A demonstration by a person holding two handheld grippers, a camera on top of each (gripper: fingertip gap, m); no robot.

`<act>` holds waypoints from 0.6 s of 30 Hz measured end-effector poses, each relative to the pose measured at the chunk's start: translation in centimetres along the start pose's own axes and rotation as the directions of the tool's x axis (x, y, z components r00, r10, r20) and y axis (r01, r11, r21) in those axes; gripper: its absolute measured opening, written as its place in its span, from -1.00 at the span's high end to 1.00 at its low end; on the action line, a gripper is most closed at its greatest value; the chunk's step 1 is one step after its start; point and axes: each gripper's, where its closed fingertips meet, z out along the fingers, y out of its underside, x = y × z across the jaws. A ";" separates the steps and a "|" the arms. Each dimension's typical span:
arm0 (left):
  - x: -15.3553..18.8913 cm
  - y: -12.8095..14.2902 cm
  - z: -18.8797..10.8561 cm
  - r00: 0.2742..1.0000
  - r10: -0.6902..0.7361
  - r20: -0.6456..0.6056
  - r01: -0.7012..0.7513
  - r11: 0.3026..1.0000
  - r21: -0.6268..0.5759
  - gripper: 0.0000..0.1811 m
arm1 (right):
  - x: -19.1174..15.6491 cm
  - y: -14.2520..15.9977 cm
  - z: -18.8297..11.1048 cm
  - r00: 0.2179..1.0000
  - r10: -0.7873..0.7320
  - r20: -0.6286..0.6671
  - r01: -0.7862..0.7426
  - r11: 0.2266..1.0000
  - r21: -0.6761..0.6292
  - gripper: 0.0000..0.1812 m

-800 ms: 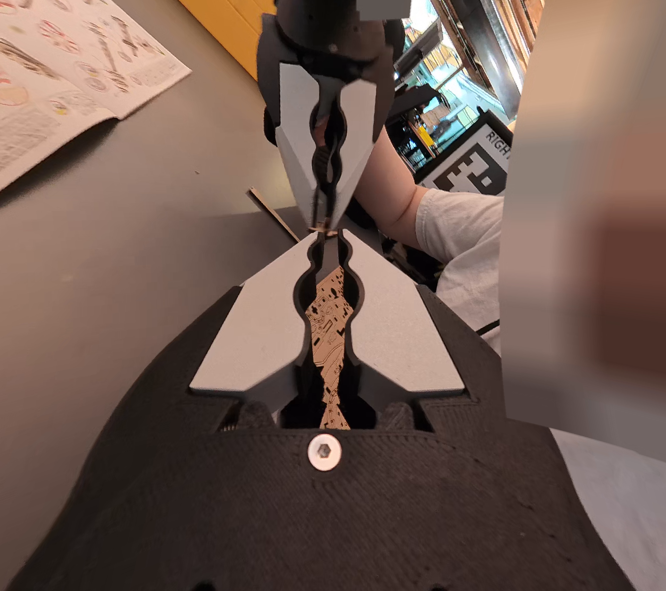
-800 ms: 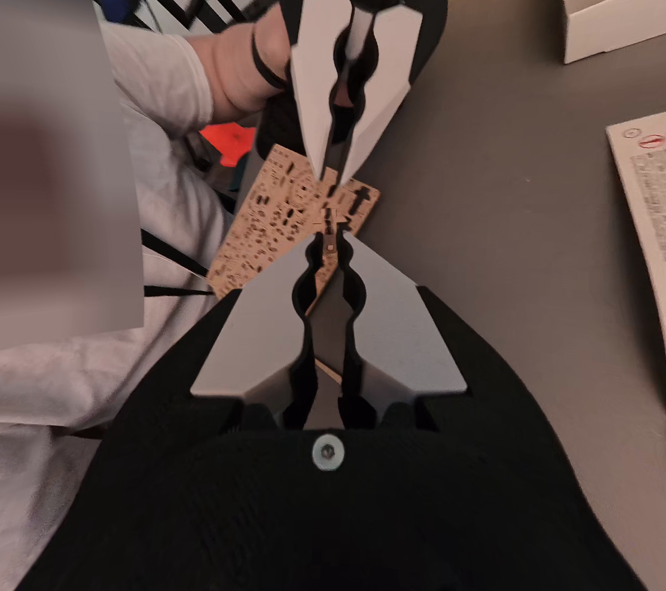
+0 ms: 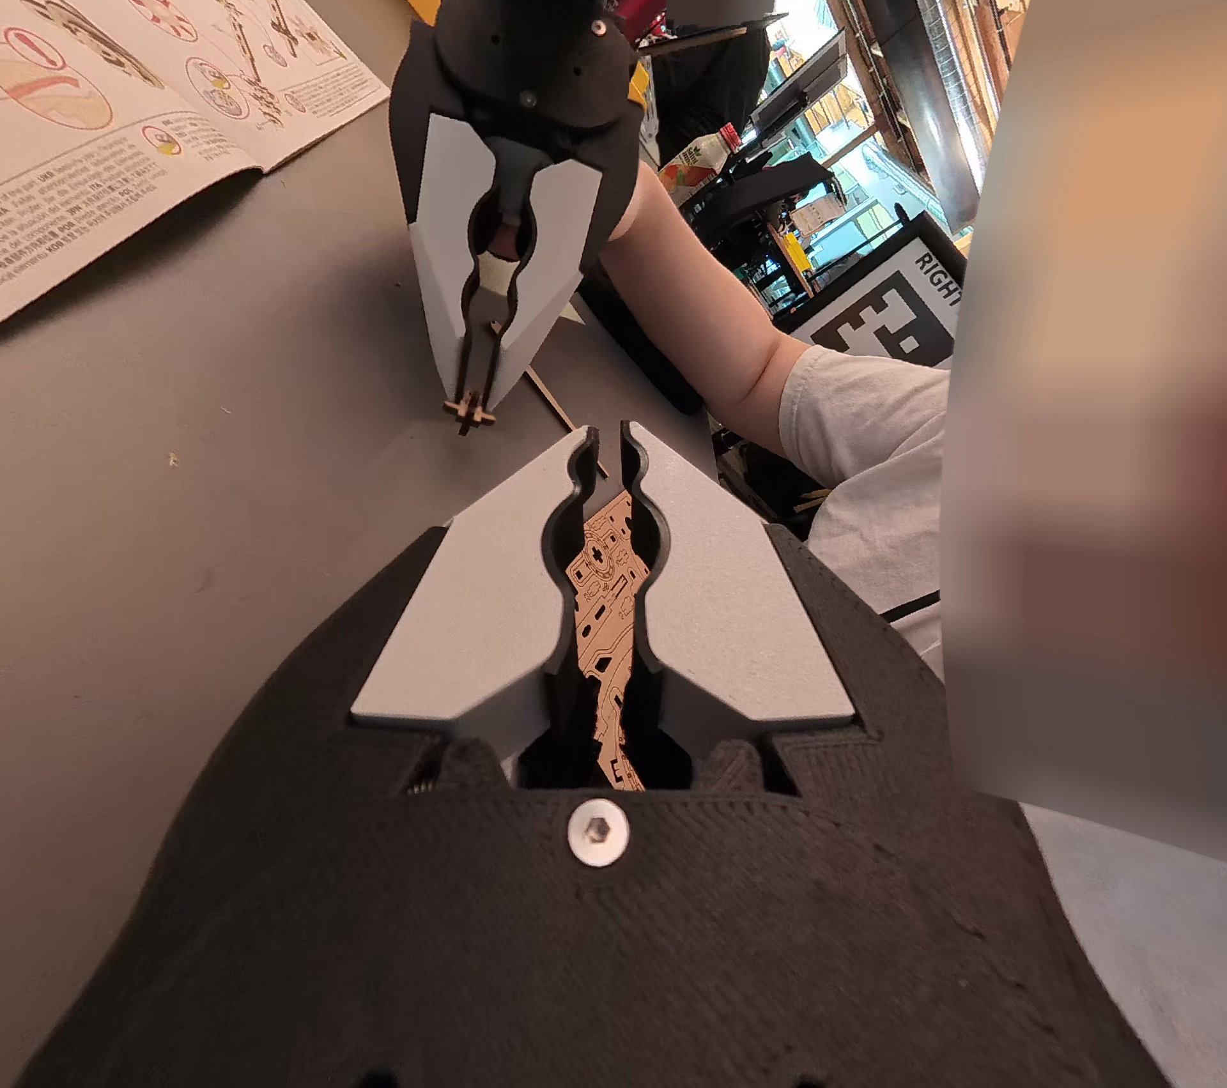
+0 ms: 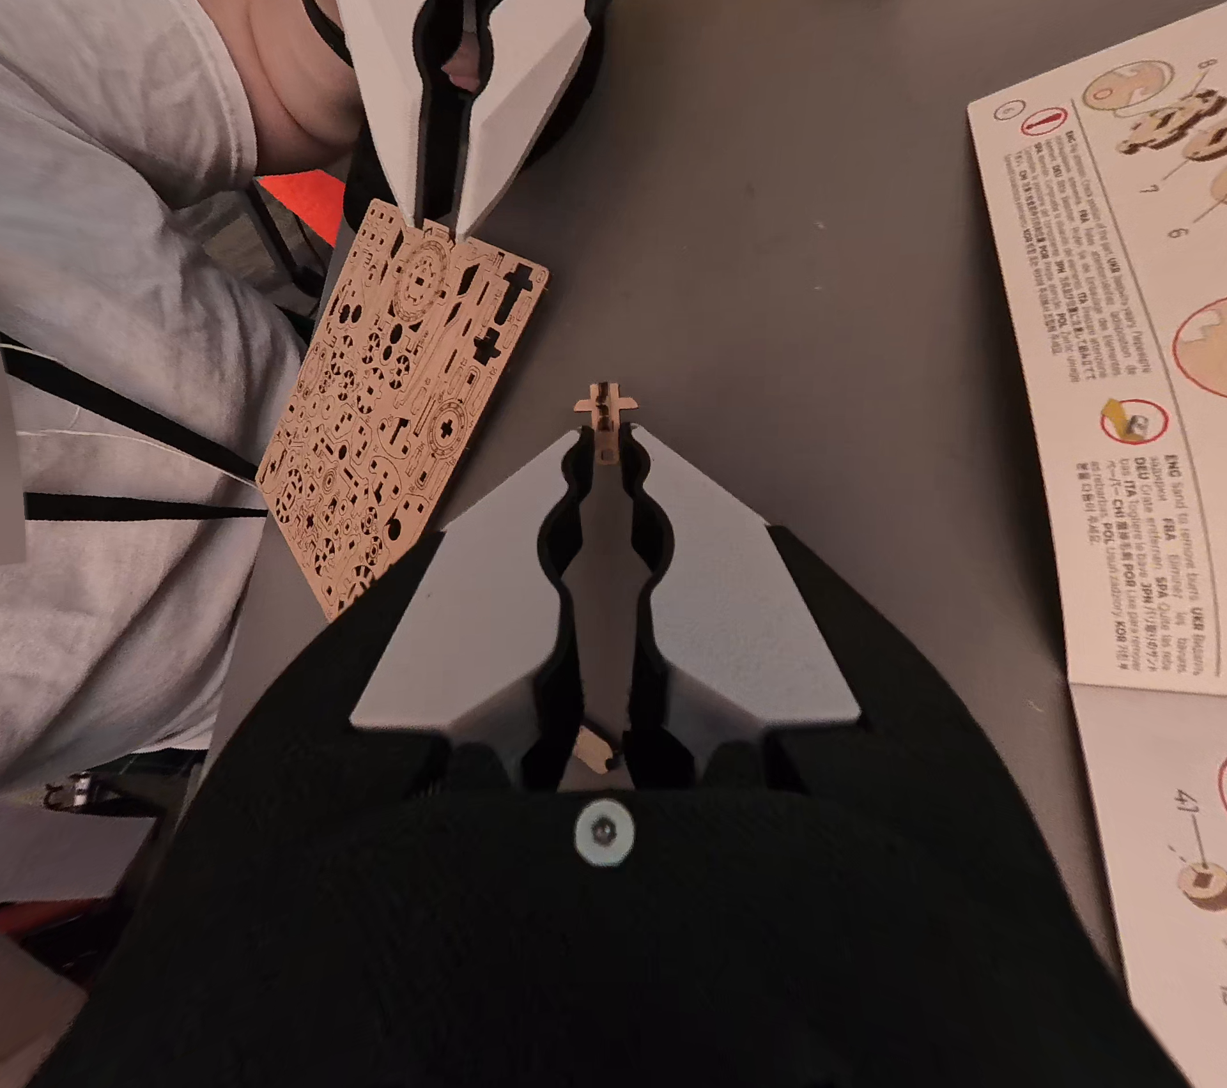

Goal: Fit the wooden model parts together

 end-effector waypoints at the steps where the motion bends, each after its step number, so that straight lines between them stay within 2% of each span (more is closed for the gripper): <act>1: 0.0 0.0 0.0 1.000 0.001 0.001 -0.001 1.000 -0.001 0.96 | 0.0 0.0 0.0 1.000 -0.008 -0.001 0.008 1.000 -0.002 0.92; 12: 0.0 0.1 0.0 1.000 -0.001 -0.001 0.001 1.000 -0.003 0.96 | 0.5 0.8 0.1 0.998 -0.063 -0.004 0.063 0.998 -0.015 0.92; 18: 0.0 0.1 0.0 1.000 -0.001 -0.002 0.001 1.000 -0.003 0.96 | 0.4 1.3 0.5 0.982 -0.184 -0.032 0.182 0.981 -0.060 0.92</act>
